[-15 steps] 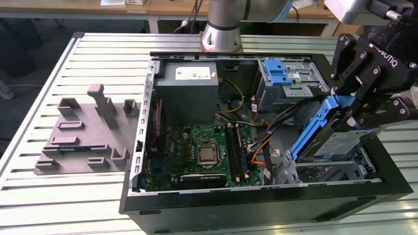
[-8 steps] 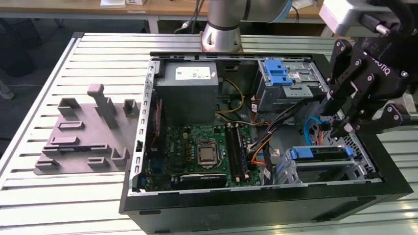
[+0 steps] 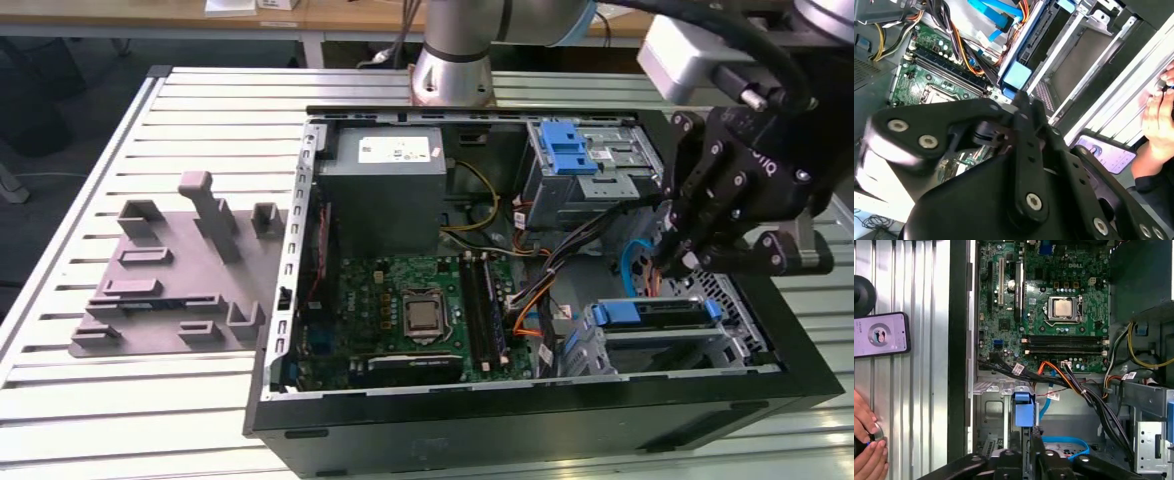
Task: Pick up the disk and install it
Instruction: 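Insert the disk into the insertion slot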
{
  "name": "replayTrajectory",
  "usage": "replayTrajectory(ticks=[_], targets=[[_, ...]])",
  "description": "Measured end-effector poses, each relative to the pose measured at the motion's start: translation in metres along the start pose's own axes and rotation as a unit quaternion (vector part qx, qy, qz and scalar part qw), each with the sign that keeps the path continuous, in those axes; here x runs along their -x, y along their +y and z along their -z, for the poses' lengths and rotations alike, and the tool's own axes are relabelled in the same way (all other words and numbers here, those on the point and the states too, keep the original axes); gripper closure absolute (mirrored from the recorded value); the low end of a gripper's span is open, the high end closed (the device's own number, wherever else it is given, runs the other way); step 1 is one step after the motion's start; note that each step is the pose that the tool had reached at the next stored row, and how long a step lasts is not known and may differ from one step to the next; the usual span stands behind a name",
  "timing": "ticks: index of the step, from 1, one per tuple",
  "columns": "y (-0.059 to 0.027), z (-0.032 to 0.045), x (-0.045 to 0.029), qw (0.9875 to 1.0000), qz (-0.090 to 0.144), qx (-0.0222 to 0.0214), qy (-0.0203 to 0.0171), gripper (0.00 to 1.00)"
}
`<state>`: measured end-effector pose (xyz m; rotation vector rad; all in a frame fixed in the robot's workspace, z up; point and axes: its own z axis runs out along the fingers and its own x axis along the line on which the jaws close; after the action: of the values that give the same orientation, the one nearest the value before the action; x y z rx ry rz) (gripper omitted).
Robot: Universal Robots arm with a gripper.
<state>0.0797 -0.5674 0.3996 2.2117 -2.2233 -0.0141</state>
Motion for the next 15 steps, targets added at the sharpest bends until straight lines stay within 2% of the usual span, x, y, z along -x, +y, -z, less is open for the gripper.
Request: replayTrajectory(ticks=[2,4,15], targets=[[0.0,-0.0037,0.0,1.0,0.0,0.0,0.0,0.87],[-0.0001,-0.0074,0.0,1.0,0.0,0.0,0.0,0.89],[-0.0002,-0.0194,0.0,1.0,0.0,0.0,-0.0007,0.89]])
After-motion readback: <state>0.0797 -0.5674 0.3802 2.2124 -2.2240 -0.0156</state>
